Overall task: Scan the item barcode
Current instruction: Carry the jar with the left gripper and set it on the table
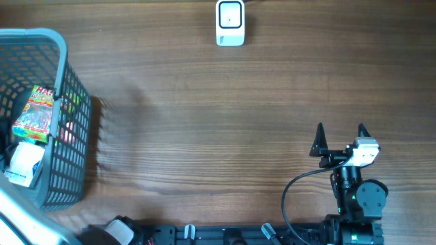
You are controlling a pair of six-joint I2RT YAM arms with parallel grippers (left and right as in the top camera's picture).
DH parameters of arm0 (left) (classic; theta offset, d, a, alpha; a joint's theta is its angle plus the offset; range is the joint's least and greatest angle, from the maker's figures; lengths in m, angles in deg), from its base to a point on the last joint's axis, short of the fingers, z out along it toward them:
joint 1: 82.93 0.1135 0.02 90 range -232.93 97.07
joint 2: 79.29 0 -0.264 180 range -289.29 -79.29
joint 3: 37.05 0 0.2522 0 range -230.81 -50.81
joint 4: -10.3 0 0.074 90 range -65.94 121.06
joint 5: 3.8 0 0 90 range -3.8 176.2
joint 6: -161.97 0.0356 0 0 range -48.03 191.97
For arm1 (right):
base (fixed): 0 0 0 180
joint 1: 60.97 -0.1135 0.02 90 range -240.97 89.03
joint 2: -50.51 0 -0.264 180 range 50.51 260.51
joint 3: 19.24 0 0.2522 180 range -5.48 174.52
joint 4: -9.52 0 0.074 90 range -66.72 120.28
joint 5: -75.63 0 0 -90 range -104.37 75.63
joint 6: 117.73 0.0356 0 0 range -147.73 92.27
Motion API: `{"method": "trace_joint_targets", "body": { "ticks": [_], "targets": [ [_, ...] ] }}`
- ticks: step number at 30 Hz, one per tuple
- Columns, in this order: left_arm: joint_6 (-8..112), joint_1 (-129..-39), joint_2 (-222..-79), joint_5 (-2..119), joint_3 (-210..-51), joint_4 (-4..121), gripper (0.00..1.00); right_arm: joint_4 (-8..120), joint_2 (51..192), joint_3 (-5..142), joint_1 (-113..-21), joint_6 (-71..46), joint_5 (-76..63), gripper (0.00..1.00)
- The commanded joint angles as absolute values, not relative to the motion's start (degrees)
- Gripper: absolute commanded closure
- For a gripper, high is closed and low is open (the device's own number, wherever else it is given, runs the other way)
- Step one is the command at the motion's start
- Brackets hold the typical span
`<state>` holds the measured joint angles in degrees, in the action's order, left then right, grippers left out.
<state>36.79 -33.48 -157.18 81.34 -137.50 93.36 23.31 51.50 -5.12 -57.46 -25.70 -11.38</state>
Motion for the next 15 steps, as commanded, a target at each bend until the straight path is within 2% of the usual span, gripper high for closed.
{"method": "trace_joint_targets", "body": {
  "ticks": [1,2,5,8,12,15],
  "targets": [
    [38.5,-38.7,-148.2,64.9,-144.3,92.4,0.39,23.2,50.9,-5.2,-57.6,-26.2,-10.5,0.00],
    [38.1,-41.4,-146.5,65.0,-145.0,91.8,0.40,23.2,50.9,-5.2,-57.6,-26.2,-10.5,0.00],
    [35.2,-59.6,-141.4,65.6,-145.3,88.7,0.43,23.2,50.9,-5.2,-57.6,-26.2,-10.5,0.00],
    [30.1,-81.5,-144.5,78.5,-145.3,90.2,0.43,23.2,50.9,-5.2,-57.6,-26.2,-10.5,0.00],
    [16.7,-104.2,-157.0,94.1,-145.3,90.3,0.42,23.2,50.9,-5.2,-57.6,-26.2,-10.5,0.00],
    [5.5,-113.7,-170.6,97.2,-145.3,89.8,0.41,23.2,50.9,-5.2,-57.6,-26.2,-10.5,0.01]
  ]
}}
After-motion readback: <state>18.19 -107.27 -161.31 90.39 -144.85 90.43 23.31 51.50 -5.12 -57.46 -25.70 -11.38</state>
